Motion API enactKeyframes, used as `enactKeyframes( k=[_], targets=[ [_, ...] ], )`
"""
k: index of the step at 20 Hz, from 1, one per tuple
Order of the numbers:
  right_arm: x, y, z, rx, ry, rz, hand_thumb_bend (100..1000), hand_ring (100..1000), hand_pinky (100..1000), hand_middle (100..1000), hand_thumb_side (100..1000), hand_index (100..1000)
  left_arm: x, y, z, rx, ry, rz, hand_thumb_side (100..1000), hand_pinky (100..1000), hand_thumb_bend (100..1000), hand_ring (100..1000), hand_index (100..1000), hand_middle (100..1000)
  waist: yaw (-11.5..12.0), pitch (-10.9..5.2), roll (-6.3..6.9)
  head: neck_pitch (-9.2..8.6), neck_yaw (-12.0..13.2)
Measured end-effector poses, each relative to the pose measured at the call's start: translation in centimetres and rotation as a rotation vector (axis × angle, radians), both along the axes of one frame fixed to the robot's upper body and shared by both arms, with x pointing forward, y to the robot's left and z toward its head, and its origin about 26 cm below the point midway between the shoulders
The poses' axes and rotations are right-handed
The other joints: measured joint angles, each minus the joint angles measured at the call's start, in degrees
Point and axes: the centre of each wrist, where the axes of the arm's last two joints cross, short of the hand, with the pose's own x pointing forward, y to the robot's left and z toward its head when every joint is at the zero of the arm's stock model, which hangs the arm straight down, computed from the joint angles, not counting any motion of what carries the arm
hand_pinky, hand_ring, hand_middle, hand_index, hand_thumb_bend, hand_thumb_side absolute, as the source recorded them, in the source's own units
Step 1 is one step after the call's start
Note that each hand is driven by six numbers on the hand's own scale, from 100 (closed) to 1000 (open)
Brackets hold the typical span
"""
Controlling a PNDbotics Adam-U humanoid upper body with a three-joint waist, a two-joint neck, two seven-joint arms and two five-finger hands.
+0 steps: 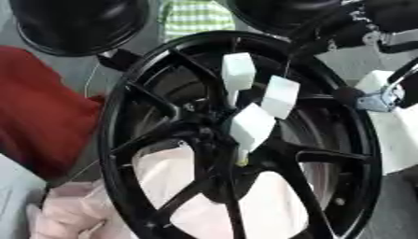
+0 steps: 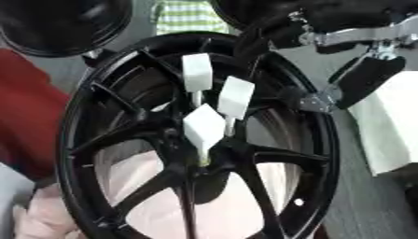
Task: Pull the pin out of the wheel hub.
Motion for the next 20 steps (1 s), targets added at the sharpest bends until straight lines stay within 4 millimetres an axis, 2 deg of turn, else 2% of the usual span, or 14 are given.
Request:
enactKeyframes(
  k=[7, 8, 12, 14, 19, 20],
  targets=[
    [0.1, 0.5, 0.1, -0.035, 0.001, 0.015, 100, 1000, 957, 912, 461, 942, 0.1, -0.2, 0.1, 0.004, -0.001, -0.008, 749, 553, 100, 576, 710, 484, 0.25, 0.41, -0.1, 0.0, -0.51],
    [0.1, 0.5, 0.1, -0.038, 0.0, 0.018, 119, 1000, 955, 892, 475, 931, 0.1, -0.2, 0.1, 0.005, -0.001, -0.008, 751, 553, 100, 576, 710, 484, 0.25, 0.43, -0.1, 0.0, -0.54],
    [0.1, 0.8, 0.4, -0.053, -0.016, 0.03, 298, 970, 952, 823, 524, 903, 0.1, -0.2, 0.1, 0.01, -0.003, -0.007, 755, 553, 100, 576, 710, 485, 0.27, 0.58, -0.1, 0.0, -0.53],
    [0.0, 0.9, 0.6, -0.059, -0.035, 0.038, 336, 980, 958, 800, 522, 894, 0.1, -0.1, 0.2, 0.016, -0.003, -0.005, 757, 553, 100, 576, 710, 485, 0.24, 0.58, -0.1, 0.0, -0.47],
    [-0.2, 1.0, 1.2, -0.046, -0.072, 0.062, 294, 1000, 972, 820, 480, 883, 0.1, -0.1, 0.3, 0.024, -0.005, -0.003, 754, 553, 100, 576, 710, 485, -0.12, 0.69, -0.1, -0.01, -0.27],
    [-0.2, 1.0, 1.4, -0.04, -0.076, 0.068, 308, 1000, 972, 822, 498, 885, 0.1, -0.1, 0.3, 0.025, -0.005, -0.003, 754, 553, 100, 577, 710, 485, -0.11, 0.69, -0.14, -0.04, -0.27]
  ],
)
